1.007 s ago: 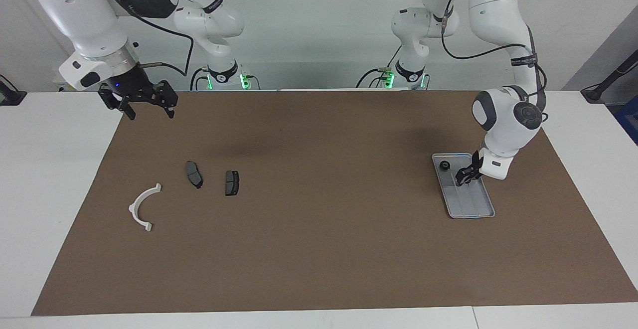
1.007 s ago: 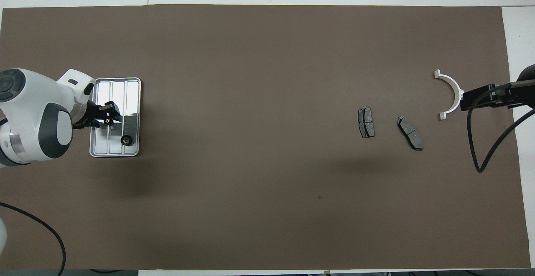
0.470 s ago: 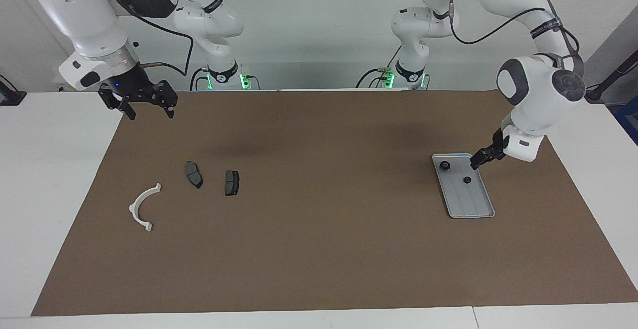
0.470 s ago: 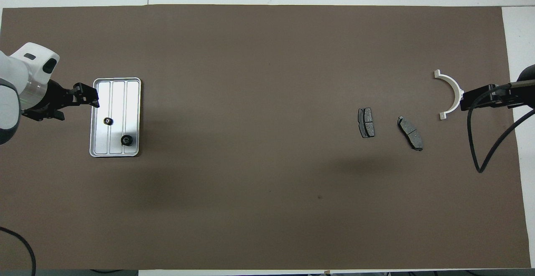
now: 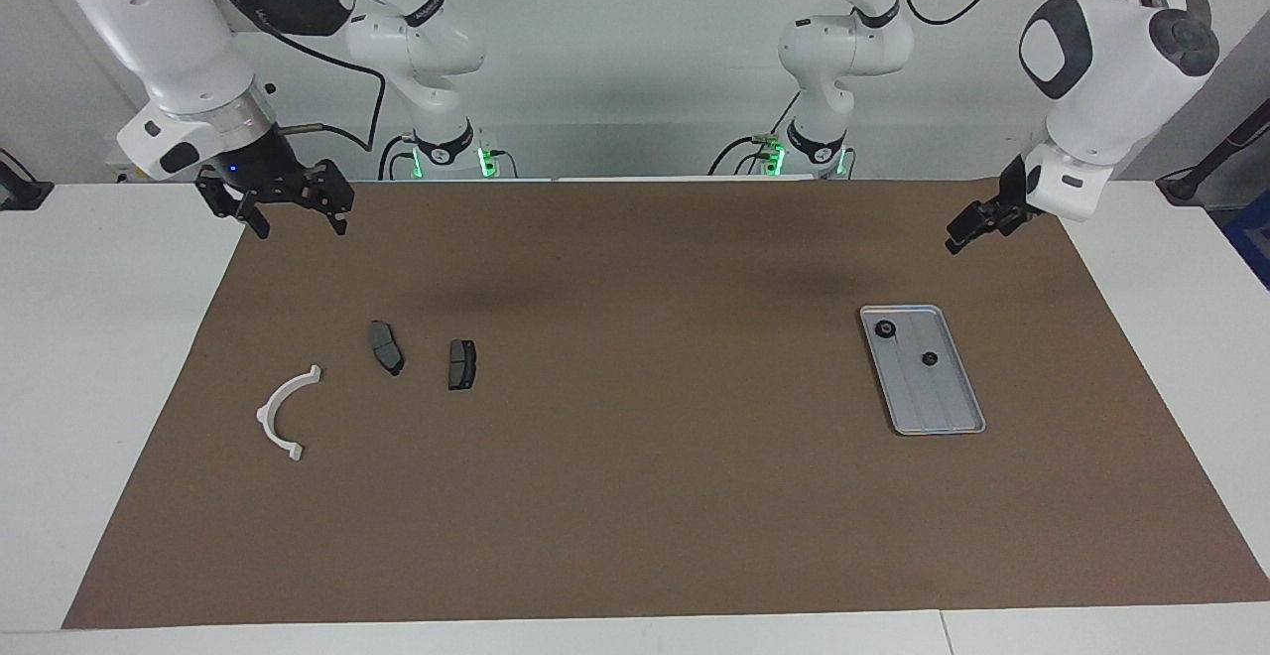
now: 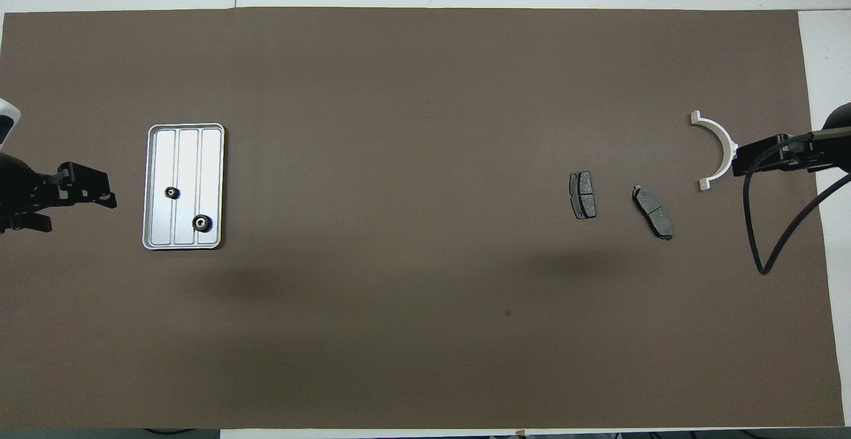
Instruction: Pick bearing gear from pile to tray
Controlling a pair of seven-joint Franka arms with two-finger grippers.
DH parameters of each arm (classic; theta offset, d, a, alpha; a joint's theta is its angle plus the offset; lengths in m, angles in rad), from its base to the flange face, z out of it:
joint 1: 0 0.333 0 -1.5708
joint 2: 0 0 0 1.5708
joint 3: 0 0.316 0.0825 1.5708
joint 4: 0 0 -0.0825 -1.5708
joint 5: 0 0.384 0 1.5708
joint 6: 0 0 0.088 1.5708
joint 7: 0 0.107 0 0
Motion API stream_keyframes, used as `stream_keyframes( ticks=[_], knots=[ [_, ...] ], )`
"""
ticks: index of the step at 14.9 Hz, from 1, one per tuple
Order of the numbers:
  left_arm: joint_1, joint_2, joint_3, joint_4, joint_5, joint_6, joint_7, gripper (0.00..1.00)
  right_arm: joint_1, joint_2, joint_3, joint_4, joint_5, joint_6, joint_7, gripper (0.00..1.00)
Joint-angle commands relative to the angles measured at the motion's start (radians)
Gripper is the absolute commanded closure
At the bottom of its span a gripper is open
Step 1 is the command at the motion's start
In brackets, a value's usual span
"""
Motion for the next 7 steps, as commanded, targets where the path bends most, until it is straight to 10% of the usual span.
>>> stream_keyframes(
  ticks=[1, 7],
  knots=[
    [0.007, -0.038, -0.003, -0.020, -0.006, -0.046, 0.009, 0.00, -0.014, -0.026, 0.012, -0.036, -0.010, 0.029, 0.015, 0.00],
    [0.012, -0.029, -0.004, -0.028, -0.003, -0.019, 0.001, 0.00, -0.012, -0.026, 0.011, -0.034, -0.010, 0.030, 0.018, 0.00]
  ],
)
